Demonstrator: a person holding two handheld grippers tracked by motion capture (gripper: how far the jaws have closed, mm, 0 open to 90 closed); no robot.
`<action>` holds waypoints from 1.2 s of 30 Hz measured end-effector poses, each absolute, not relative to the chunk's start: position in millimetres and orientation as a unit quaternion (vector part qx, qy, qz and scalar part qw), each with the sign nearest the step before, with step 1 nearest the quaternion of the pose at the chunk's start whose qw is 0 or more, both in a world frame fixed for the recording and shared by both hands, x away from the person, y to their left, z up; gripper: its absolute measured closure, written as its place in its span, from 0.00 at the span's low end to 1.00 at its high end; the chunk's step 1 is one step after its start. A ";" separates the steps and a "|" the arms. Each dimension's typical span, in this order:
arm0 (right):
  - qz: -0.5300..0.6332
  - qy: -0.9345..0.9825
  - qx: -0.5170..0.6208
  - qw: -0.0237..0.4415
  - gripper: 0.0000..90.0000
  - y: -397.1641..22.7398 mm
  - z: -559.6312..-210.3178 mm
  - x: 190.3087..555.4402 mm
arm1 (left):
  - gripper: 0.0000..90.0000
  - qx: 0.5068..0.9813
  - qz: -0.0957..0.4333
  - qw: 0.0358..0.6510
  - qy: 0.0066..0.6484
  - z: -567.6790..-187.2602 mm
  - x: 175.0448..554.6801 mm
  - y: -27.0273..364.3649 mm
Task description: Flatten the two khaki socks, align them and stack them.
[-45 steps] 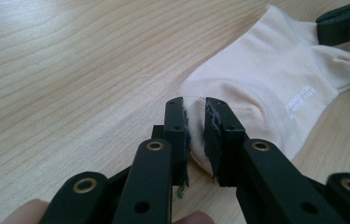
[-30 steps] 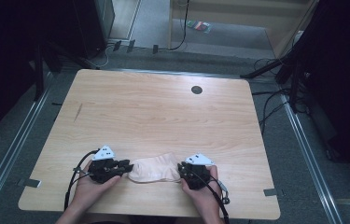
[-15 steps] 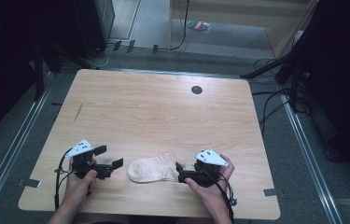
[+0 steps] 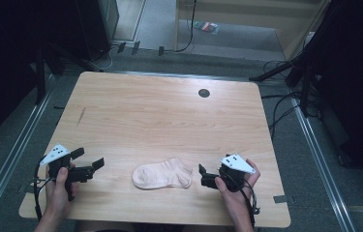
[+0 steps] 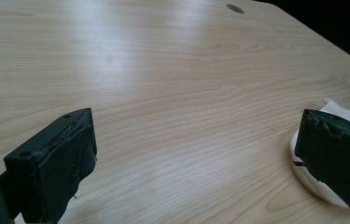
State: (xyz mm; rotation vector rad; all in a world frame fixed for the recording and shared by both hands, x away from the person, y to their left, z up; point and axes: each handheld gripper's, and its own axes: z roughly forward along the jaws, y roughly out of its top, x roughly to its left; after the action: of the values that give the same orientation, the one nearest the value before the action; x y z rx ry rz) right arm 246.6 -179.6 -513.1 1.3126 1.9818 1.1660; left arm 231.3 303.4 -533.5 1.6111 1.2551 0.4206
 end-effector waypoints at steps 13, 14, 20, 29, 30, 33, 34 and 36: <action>0.418 0.709 0.502 0.266 0.00 -215.9 -515.1 245.7 | 0.00 0.654 0.203 0.482 0.546 -541.2 221.4 344.1; 0.417 0.708 0.503 0.268 0.00 -219.1 -515.9 245.5 | 0.00 0.653 0.206 0.482 0.547 -541.6 220.7 347.4; 0.409 0.700 0.517 0.275 0.00 -240.8 -521.7 242.8 | 0.00 0.647 0.215 0.476 0.556 -543.1 215.6 361.6; 0.417 0.664 0.552 0.285 0.00 -281.2 -527.0 239.6 | 0.00 0.642 0.227 0.466 0.565 -544.5 207.1 380.3; 0.416 0.660 0.557 0.284 0.00 -285.4 -527.7 238.9 | 0.00 0.641 0.229 0.465 0.566 -544.5 206.2 382.5; 0.411 0.656 0.566 0.285 0.00 -296.2 -531.0 236.2 | 0.00 0.638 0.232 0.465 0.568 -544.4 203.5 389.7; 0.407 0.656 0.568 0.287 0.00 -299.7 -532.4 235.1 | 0.00 0.638 0.234 0.464 0.569 -544.5 202.5 392.3; 0.403 0.654 0.573 0.287 0.00 -308.4 -534.9 232.5 | 0.00 0.637 0.235 0.462 0.571 -545.1 200.4 396.4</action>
State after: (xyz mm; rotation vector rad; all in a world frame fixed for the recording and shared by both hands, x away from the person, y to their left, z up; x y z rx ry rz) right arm 232.5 -308.4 -534.9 1.5294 1.7462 1.0758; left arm 200.4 396.4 -545.1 1.5659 1.4041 0.5769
